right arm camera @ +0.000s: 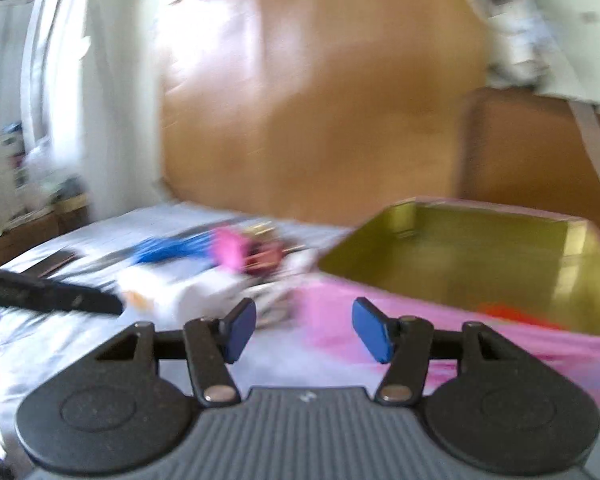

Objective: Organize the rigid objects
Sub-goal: 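Grasp the white vitamin bottle with the right tool, then carry the white bottle over the pink tin and release it inside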

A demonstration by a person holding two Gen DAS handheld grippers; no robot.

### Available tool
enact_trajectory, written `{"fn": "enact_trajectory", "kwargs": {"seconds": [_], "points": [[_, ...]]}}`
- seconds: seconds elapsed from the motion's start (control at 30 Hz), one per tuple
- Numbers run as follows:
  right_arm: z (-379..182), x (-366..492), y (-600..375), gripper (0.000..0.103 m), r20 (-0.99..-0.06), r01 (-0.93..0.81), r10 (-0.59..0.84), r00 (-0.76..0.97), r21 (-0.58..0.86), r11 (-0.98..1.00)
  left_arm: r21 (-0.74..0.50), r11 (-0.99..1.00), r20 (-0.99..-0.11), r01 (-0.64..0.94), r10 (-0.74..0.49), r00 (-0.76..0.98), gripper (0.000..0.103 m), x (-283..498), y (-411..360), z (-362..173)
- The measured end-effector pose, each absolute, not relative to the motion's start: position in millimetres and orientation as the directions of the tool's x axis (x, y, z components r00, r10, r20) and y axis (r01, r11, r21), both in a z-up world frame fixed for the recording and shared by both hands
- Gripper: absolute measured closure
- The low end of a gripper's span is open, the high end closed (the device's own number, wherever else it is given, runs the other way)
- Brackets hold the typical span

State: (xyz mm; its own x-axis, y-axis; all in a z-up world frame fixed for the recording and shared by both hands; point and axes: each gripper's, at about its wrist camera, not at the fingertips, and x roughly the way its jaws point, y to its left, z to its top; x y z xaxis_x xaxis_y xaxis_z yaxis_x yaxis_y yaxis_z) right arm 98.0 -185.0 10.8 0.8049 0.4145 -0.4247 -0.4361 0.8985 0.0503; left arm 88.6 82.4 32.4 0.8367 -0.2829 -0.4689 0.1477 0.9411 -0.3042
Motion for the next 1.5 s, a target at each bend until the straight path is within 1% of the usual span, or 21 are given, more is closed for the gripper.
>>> {"fn": "enact_trajectory", "kwargs": {"seconds": [0.1, 0.13, 0.17, 0.2, 0.27, 0.4, 0.47, 0.5, 0.53, 0.57, 0.63, 0.7, 0.77, 0.83, 0.97, 1.07, 1.23, 1.33, 1.4, 1.43, 1.5], "points": [[6, 107, -135, 0.049, -0.457, -0.511, 0.456, 0.764, 0.004, 0.86, -0.348, 0.931, -0.454, 0.114, -0.273, 0.848, 0.036, 93, 111, 32], [4, 111, -120, 0.046, -0.467, -0.531, 0.465, 0.752, -0.012, 0.847, -0.365, 0.923, -0.447, 0.12, -0.287, 0.848, 0.036, 97, 117, 33], [3, 115, -109, 0.039, -0.474, -0.544, 0.469, 0.745, -0.025, 0.838, -0.378, 0.916, -0.439, 0.131, -0.302, 0.846, 0.033, 103, 120, 34], [1, 120, -100, 0.035, -0.482, -0.551, 0.469, 0.74, -0.035, 0.834, -0.387, 0.911, -0.435, 0.144, -0.318, 0.843, 0.029, 109, 120, 34], [-5, 133, -87, 0.034, -0.511, -0.554, 0.458, 0.727, -0.044, 0.831, -0.392, 0.903, -0.433, 0.175, -0.349, 0.831, 0.021, 121, 118, 32], [-17, 155, -79, 0.028, -0.577, -0.549, 0.445, 0.685, -0.008, 0.836, -0.388, 0.893, -0.447, 0.227, -0.398, 0.801, 0.018, 144, 104, 22], [-21, 161, -77, 0.026, -0.604, -0.56, 0.459, 0.651, 0.026, 0.828, -0.409, 0.879, -0.458, 0.243, -0.428, 0.779, 0.02, 157, 99, 15], [-21, 165, -77, 0.025, -0.612, -0.568, 0.468, 0.637, 0.038, 0.822, -0.418, 0.873, -0.462, 0.252, -0.443, 0.769, 0.027, 161, 95, 11], [-22, 168, -75, 0.024, -0.618, -0.58, 0.481, 0.621, 0.051, 0.813, -0.441, 0.855, -0.454, 0.274, -0.476, 0.753, 0.029, 164, 93, 8], [-23, 168, -72, 0.026, -0.618, -0.583, 0.484, 0.62, 0.05, 0.811, -0.44, 0.857, -0.453, 0.267, -0.469, 0.758, 0.03, 163, 91, 8], [-23, 167, -70, 0.027, -0.616, -0.575, 0.469, 0.633, 0.032, 0.818, -0.406, 0.874, -0.446, 0.268, -0.445, 0.777, 0.038, 153, 88, 15], [-20, 158, -77, 0.033, -0.608, -0.581, 0.477, 0.634, 0.032, 0.813, -0.373, 0.887, -0.431, 0.271, -0.425, 0.796, 0.041, 138, 86, 23], [-19, 144, -80, 0.053, -0.6, -0.575, 0.459, 0.655, -0.002, 0.818, -0.361, 0.889, -0.419, 0.28, -0.423, 0.803, 0.042, 120, 84, 31], [-18, 132, -87, 0.06, -0.592, -0.56, 0.448, 0.67, -0.008, 0.828, -0.358, 0.884, -0.421, 0.301, -0.441, 0.793, 0.042, 105, 77, 31], [-16, 110, -114, 0.06, -0.579, -0.505, 0.419, 0.699, 0.016, 0.863, -0.333, 0.885, -0.463, 0.325, -0.454, 0.761, 0.042, 89, 50, 21], [-14, 92, -136, 0.06, -0.578, -0.464, 0.375, 0.725, -0.009, 0.886, -0.358, 0.868, -0.492, 0.344, -0.488, 0.721, 0.042, 88, 32, 12], [-13, 59, -177, 0.059, -0.581, -0.406, 0.311, 0.752, -0.037, 0.913, -0.313, 0.835, -0.504, 0.452, -0.55, 0.666, 0.042, 79, -9, 11], [-17, 44, -195, 0.057, -0.587, -0.401, 0.312, 0.747, -0.023, 0.916, -0.275, 0.824, -0.51, 0.496, -0.562, 0.651, 0.035, 75, -26, 10], [-19, 39, -201, 0.046, -0.585, -0.408, 0.316, 0.747, -0.027, 0.913, -0.298, 0.817, -0.51, 0.494, -0.574, 0.641, 0.023, 78, -24, 11], [-20, 38, -204, 0.038, -0.584, -0.404, 0.308, 0.751, -0.039, 0.914, -0.31, 0.818, -0.506, 0.485, -0.574, 0.644, 0.02, 79, -21, 11], [-18, 42, -210, 0.031, -0.58, -0.427, 0.327, 0.746, -0.04, 0.903, -0.334, 0.82, -0.497, 0.465, -0.572, 0.653, 0.007, 82, -11, 13]]}}
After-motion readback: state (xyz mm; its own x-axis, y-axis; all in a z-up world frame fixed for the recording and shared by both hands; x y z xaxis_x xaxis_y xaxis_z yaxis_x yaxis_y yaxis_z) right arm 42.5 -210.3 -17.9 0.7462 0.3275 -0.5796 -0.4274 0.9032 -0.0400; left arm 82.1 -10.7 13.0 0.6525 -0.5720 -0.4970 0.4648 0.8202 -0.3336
